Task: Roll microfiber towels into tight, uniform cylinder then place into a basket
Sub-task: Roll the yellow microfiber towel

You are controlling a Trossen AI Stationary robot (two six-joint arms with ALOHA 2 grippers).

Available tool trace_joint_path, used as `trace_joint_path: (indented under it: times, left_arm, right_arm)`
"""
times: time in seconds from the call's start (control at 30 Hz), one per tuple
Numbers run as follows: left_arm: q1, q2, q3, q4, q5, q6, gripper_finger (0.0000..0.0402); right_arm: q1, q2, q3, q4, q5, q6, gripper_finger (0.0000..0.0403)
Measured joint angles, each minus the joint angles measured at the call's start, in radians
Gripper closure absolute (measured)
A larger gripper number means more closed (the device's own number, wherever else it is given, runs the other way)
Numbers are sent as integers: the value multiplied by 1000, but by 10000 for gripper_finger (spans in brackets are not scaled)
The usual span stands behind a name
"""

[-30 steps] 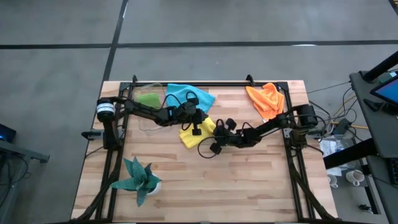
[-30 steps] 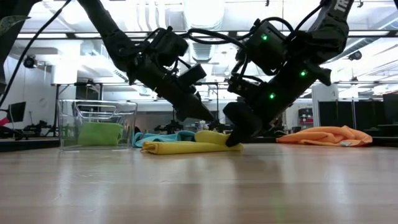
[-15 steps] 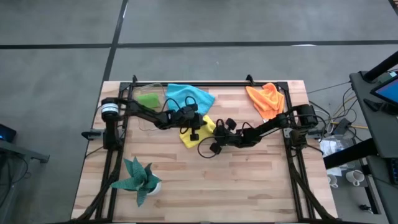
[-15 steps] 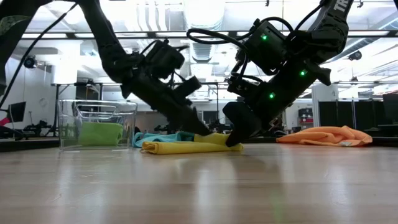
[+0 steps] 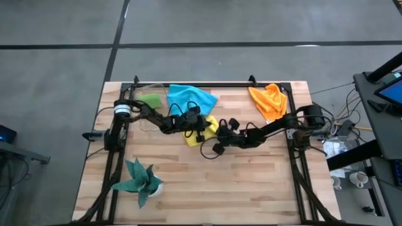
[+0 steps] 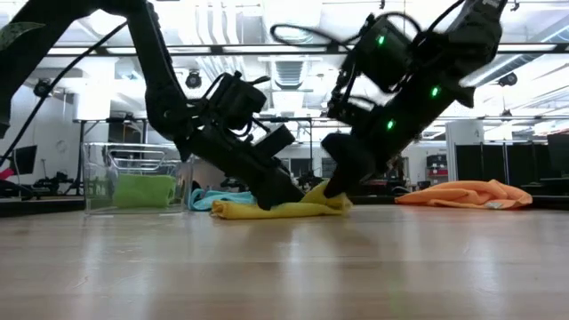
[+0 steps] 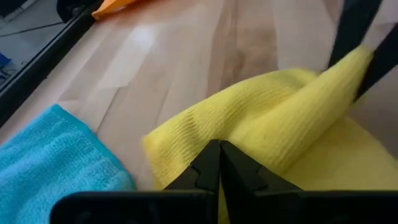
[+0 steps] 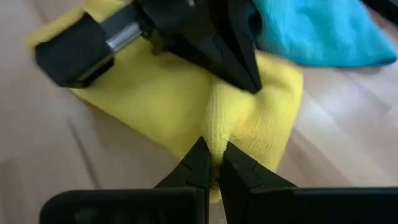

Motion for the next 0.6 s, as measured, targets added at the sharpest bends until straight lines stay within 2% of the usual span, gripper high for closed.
trace_joint_path:
  times: [0.23,0.43,0.6]
  left_arm:
    - [9,-11,-14,-26,-26,4,402]
    - [8,-11,-14,-18,-25,10,402]
    - [8,-10,-12,-8,-22,0,402]
  right_arm:
    - [38,-177,-12,-191,21,-29,390]
    - [33,-223,-77,-66,19,-25,390]
    - [34,-162,-87,1,-14,-24,390]
